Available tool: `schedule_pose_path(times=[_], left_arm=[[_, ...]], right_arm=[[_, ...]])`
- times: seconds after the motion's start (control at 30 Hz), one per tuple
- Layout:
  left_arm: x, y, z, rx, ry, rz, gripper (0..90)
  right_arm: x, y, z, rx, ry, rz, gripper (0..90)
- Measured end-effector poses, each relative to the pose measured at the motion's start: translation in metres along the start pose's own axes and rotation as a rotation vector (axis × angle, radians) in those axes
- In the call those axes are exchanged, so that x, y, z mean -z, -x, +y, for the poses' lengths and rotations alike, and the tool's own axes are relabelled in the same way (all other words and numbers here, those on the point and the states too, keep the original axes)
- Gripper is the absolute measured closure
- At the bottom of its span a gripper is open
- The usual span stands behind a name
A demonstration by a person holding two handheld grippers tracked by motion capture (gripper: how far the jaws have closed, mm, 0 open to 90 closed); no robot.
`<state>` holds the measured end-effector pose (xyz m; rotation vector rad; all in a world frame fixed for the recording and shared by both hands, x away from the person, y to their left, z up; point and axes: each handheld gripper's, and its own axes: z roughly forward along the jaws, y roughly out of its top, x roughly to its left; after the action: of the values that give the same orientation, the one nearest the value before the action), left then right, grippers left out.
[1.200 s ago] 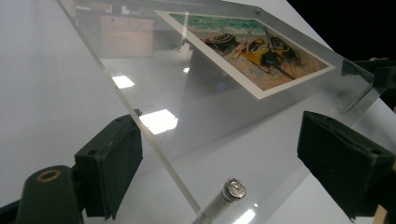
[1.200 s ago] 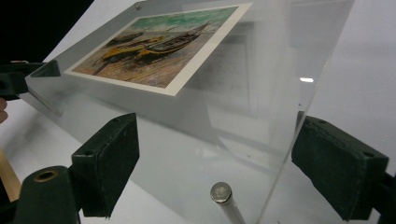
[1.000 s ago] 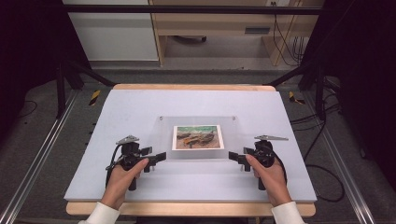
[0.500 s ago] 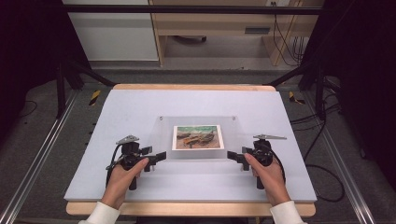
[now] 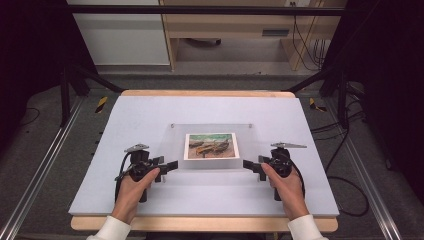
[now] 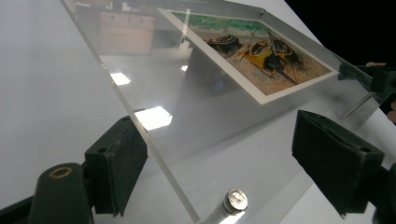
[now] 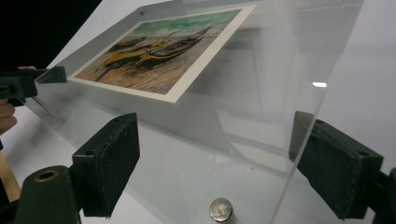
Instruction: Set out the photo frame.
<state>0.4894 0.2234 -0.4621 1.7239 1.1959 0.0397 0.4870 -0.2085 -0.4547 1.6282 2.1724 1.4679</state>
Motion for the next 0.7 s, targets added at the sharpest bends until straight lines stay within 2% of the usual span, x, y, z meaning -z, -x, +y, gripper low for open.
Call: schedule_pose_path(times=[0.17, 0.23, 0.37, 0.43, 0.47, 0.57, 0.7], left_arm=[[-0.002, 0.001, 0.013, -0.033, 0.031, 0.017, 22.1], [-0.003, 0.002, 0.020, -0.065, 0.037, 0.024, 22.4], [-0.010, 0.002, 0.033, -0.122, 0.055, 0.054, 27.1], [-0.015, 0.001, 0.038, -0.153, 0.082, 0.058, 28.1], [-0.016, 0.001, 0.038, -0.157, 0.075, 0.076, 29.5], [-0.018, -0.003, 0.038, -0.163, 0.091, 0.062, 30.4], [-0.018, -0.007, 0.029, -0.143, 0.068, 0.069, 30.4]], right_arm=[[0.000, 0.002, 0.009, 0.028, 0.026, -0.012, 17.7], [0.000, 0.003, 0.011, 0.035, 0.031, -0.017, 17.9], [-0.005, 0.010, 0.025, 0.076, 0.043, -0.058, 18.9], [-0.007, 0.011, 0.026, 0.078, 0.039, -0.066, 18.9], [-0.009, 0.013, 0.028, 0.089, 0.035, -0.075, 18.9], [-0.011, 0.015, 0.029, 0.096, 0.036, -0.081, 20.4], [-0.010, 0.013, 0.026, 0.116, 0.040, -0.083, 22.8]])
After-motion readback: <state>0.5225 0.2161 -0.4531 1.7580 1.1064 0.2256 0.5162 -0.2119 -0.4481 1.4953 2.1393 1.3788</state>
